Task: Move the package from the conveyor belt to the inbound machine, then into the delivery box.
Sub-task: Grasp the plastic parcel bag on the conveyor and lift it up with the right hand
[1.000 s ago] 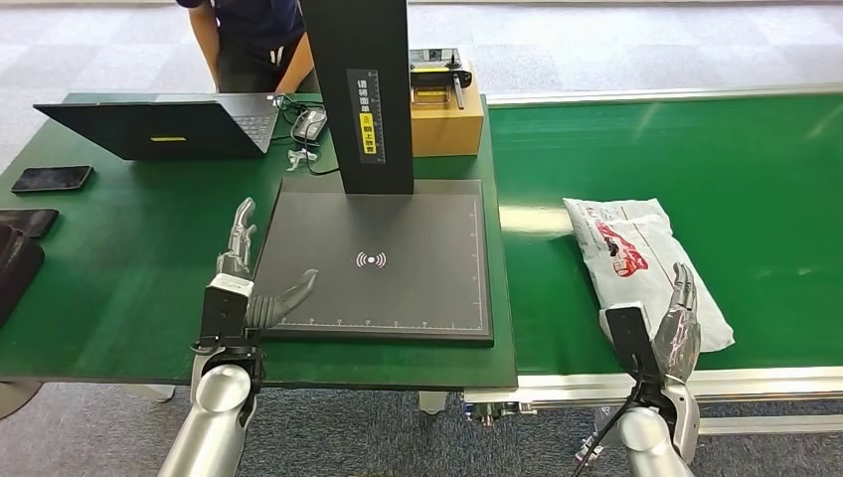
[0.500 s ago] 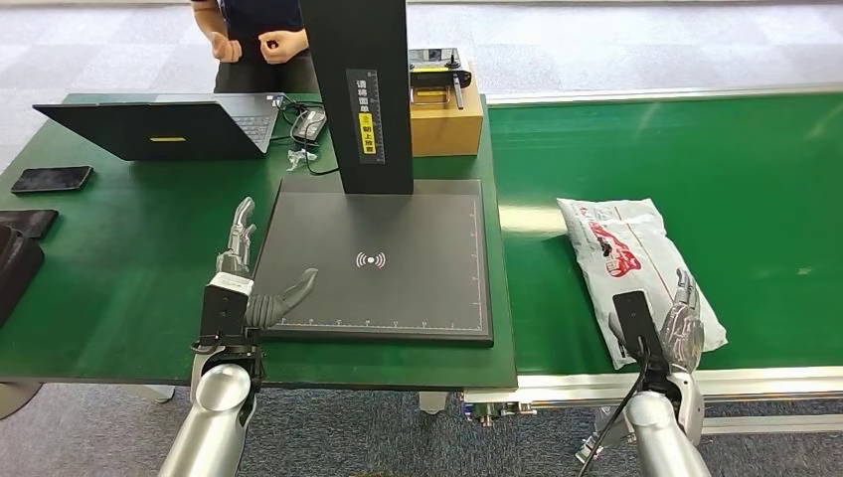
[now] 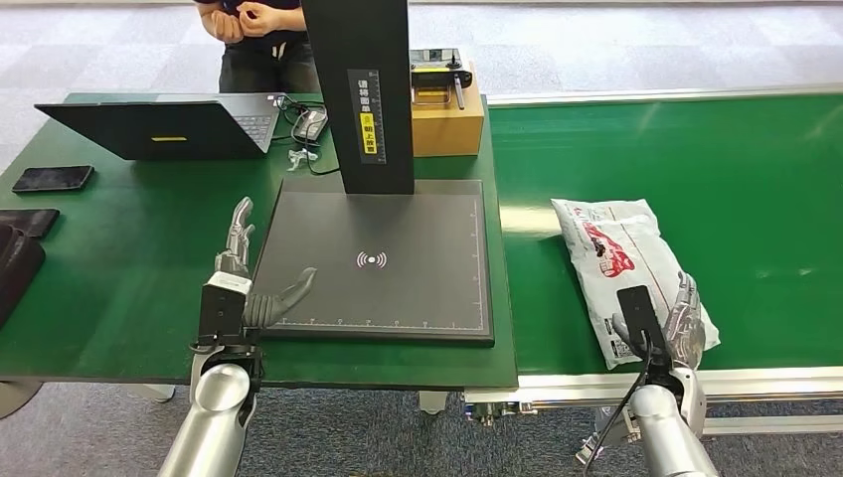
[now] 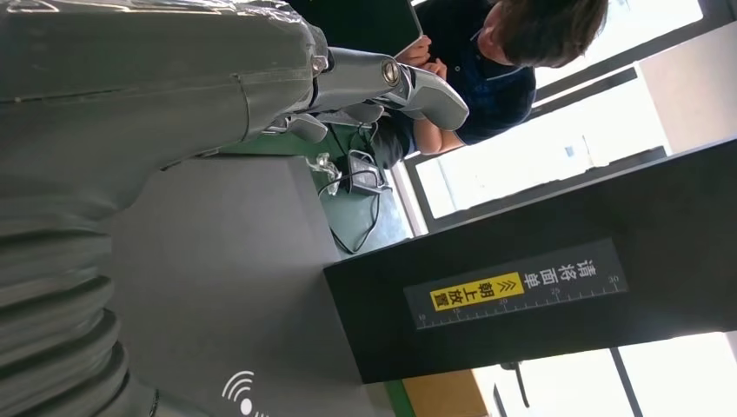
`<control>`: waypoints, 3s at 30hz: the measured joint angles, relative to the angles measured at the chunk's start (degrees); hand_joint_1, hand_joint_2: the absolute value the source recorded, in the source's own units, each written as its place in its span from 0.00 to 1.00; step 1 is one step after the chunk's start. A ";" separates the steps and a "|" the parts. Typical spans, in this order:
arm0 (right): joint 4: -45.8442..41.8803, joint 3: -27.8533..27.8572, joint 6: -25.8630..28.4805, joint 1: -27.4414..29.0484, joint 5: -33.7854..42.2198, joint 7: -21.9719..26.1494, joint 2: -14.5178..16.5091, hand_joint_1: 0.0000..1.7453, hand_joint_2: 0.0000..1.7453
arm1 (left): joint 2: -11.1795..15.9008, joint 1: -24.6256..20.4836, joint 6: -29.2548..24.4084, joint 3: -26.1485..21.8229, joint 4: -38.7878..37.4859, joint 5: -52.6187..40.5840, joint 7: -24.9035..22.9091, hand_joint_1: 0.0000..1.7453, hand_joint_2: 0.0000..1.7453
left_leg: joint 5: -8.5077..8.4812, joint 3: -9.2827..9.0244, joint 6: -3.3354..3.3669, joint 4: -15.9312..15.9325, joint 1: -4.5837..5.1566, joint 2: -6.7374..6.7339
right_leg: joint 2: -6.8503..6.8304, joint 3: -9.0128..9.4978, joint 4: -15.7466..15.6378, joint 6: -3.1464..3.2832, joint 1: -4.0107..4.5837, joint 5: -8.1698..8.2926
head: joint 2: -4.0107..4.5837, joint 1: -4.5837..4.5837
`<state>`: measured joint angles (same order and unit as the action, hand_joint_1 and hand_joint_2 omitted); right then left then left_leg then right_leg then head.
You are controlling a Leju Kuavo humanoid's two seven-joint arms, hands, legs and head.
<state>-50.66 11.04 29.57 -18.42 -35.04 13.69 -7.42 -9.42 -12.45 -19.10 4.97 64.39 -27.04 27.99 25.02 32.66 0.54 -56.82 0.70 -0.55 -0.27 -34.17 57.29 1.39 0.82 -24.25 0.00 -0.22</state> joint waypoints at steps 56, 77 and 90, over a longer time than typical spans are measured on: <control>6.50 -9.33 -7.11 -11.58 6.38 12.58 -0.29 0.00 1.00 | -0.48 2.64 0.07 -2.04 2.44 1.20 1.55 0.00 1.00 | -0.03 0.03 0.00 0.00 0.00 0.01 | -0.01 -0.02 0.01 0.00 0.01 0.01 | 0.00 0.01; 19.28 -10.50 -12.31 -15.76 8.51 5.82 1.97 0.00 1.00 | -0.57 0.19 0.95 -0.10 1.78 0.33 -0.37 0.00 1.00 | -0.03 0.04 0.00 0.00 -0.01 0.01 | -0.01 -0.03 0.01 0.01 0.01 0.01 | 0.00 0.00; 12.67 -8.91 -16.69 -9.65 11.04 2.59 4.64 0.00 1.00 | -0.66 1.08 1.66 0.09 1.81 -0.65 -1.25 0.00 1.00 | -0.02 0.03 0.01 0.01 -0.01 0.01 | -0.02 -0.03 0.01 0.01 0.01 0.00 | 0.00 0.00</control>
<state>-37.98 2.14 12.88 -28.07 -24.00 16.28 -2.78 -10.08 -11.37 -17.45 5.06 66.20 -27.68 26.74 25.00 32.69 0.55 -56.81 0.70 -0.53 -0.29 -34.20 57.30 1.40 0.83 -24.25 0.00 -0.22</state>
